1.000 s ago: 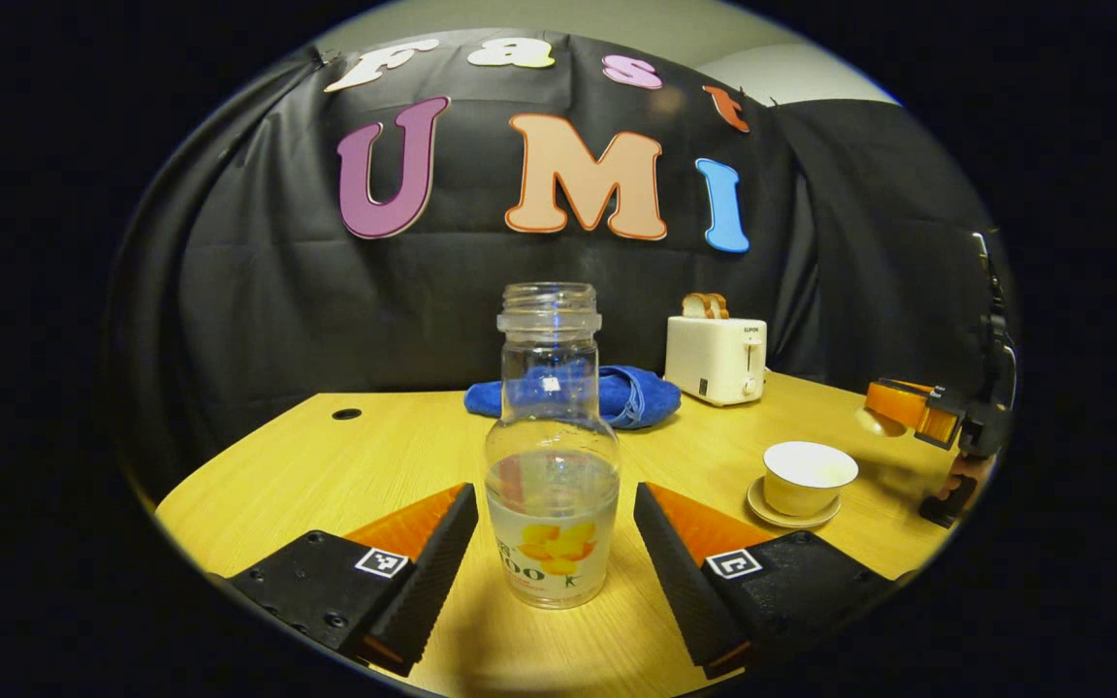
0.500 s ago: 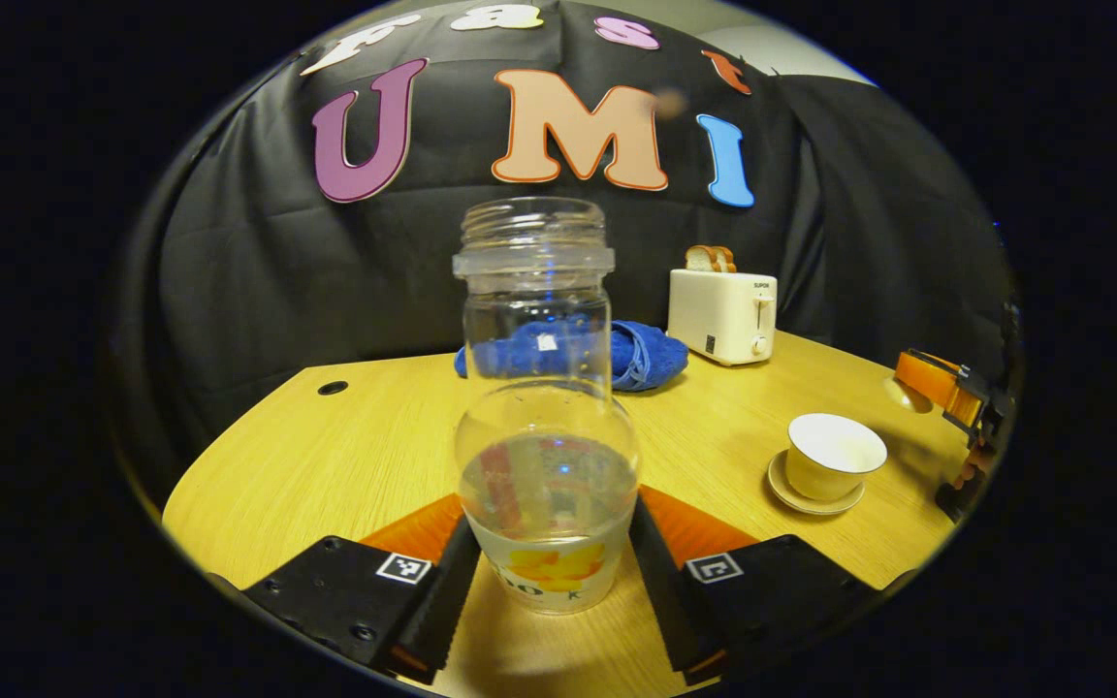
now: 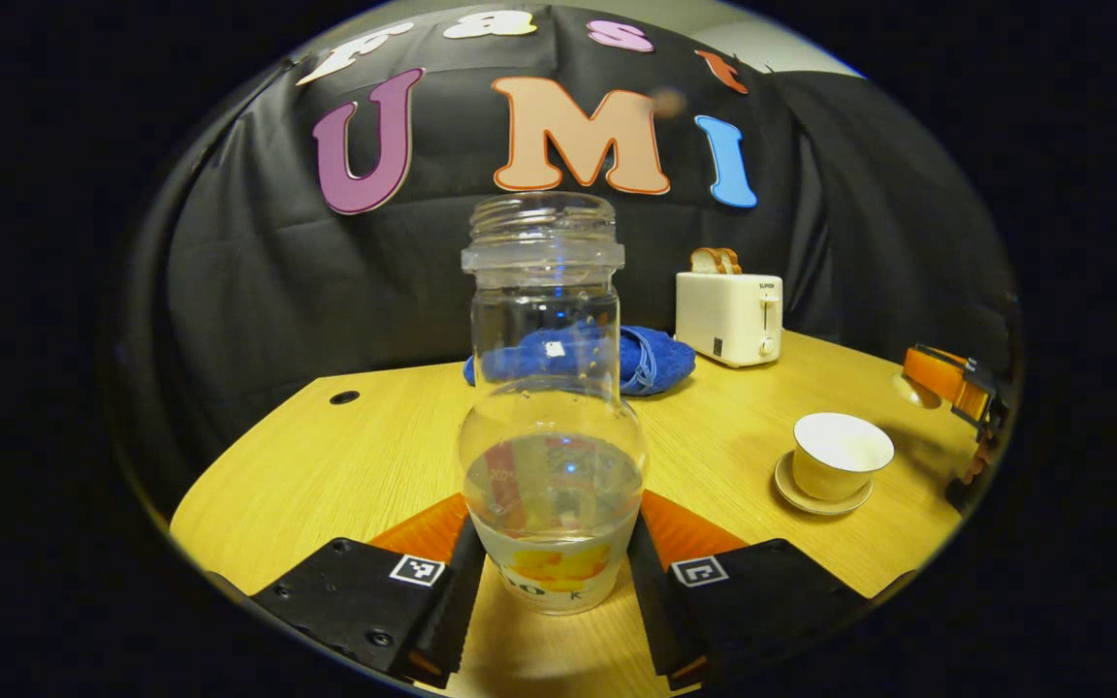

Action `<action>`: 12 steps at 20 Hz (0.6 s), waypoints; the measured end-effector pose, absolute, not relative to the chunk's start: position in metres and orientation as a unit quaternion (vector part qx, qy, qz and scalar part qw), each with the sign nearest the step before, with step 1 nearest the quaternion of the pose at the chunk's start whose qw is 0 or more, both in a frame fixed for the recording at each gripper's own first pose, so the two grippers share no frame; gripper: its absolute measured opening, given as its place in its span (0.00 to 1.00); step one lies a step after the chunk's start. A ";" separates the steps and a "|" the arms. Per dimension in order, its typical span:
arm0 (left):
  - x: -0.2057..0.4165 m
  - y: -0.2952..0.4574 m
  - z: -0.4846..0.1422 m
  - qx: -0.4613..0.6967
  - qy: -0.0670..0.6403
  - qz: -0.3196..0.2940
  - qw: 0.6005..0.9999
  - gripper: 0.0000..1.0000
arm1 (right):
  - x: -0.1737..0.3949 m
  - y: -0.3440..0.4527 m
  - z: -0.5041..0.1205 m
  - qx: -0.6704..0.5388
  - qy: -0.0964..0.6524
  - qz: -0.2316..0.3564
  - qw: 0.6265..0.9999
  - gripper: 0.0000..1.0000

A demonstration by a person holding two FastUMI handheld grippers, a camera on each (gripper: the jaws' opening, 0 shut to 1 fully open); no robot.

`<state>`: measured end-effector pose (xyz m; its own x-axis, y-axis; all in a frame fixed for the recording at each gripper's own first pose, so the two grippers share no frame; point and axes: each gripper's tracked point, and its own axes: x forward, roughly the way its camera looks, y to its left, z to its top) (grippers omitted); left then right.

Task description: Open the teacup lid with one hand, grasp the water bottle and pour water into the teacup with the other hand; after pouring, place the water bottle on the coaster and then close the teacup lid.

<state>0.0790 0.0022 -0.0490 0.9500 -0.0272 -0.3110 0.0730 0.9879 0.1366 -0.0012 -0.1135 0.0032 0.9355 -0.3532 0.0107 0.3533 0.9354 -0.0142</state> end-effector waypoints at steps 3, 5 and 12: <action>0.075 0.000 -0.043 0.164 0.153 -0.021 0.974 0.69 | -0.002 -0.118 0.004 -0.008 -0.005 -0.187 0.982 0.32; 0.074 0.000 -0.044 0.217 0.159 -0.014 0.963 0.69 | -0.003 -0.118 0.004 -0.008 -0.005 -0.189 0.982 0.32; 0.081 0.006 -0.013 0.349 0.152 0.028 0.924 0.69 | -0.004 -0.121 0.004 -0.009 -0.005 -0.187 0.982 0.32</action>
